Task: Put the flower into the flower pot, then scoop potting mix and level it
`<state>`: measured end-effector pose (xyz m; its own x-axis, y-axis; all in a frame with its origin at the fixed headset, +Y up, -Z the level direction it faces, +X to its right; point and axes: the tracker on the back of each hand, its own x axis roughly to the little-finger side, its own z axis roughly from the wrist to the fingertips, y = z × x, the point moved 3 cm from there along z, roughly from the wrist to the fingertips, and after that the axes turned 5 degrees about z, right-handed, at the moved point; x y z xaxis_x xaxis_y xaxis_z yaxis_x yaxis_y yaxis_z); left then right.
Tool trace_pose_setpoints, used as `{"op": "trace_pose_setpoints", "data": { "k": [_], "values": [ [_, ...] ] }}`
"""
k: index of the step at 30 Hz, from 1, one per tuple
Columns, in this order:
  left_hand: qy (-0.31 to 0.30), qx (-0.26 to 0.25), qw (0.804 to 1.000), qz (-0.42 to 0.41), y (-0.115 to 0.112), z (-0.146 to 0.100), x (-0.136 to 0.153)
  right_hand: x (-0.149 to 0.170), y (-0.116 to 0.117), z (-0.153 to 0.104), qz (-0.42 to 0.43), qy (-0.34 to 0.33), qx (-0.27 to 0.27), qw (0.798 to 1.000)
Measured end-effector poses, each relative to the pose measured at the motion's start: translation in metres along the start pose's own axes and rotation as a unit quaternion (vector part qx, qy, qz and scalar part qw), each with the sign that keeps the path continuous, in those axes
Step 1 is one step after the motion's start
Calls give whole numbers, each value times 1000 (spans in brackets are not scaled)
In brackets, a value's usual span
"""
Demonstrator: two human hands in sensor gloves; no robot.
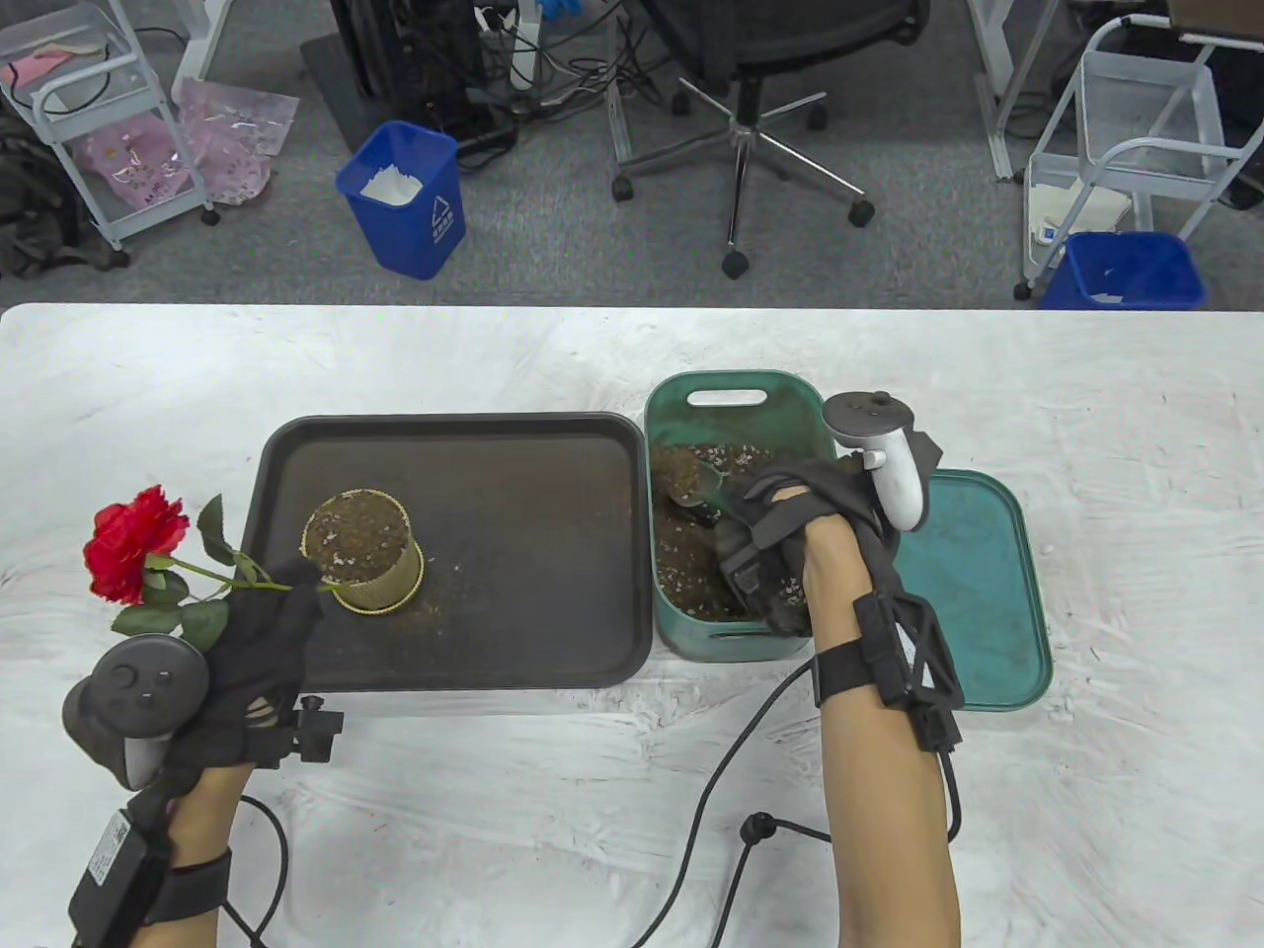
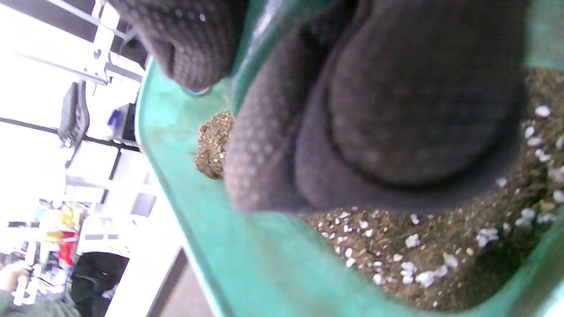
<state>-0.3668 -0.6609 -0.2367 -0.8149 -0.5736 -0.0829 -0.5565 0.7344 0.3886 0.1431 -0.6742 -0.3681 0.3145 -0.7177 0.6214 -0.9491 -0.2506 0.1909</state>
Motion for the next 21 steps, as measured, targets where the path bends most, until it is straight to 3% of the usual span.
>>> {"op": "trace_pose_setpoints", "data": {
  "k": [5, 14, 21],
  "values": [
    [-4, 1, 1000, 2, -1, 0, -1, 6, -1, -16, 72, -27, 9, 997],
    [0, 2, 1000, -4, -1, 0, 0, 2, 4, -42, 126, -73, 25, 989],
    [0, 3, 1000, -4, -1, 0, 0, -23, 42, -62, 89, -121, -17, 989]
  ]
}}
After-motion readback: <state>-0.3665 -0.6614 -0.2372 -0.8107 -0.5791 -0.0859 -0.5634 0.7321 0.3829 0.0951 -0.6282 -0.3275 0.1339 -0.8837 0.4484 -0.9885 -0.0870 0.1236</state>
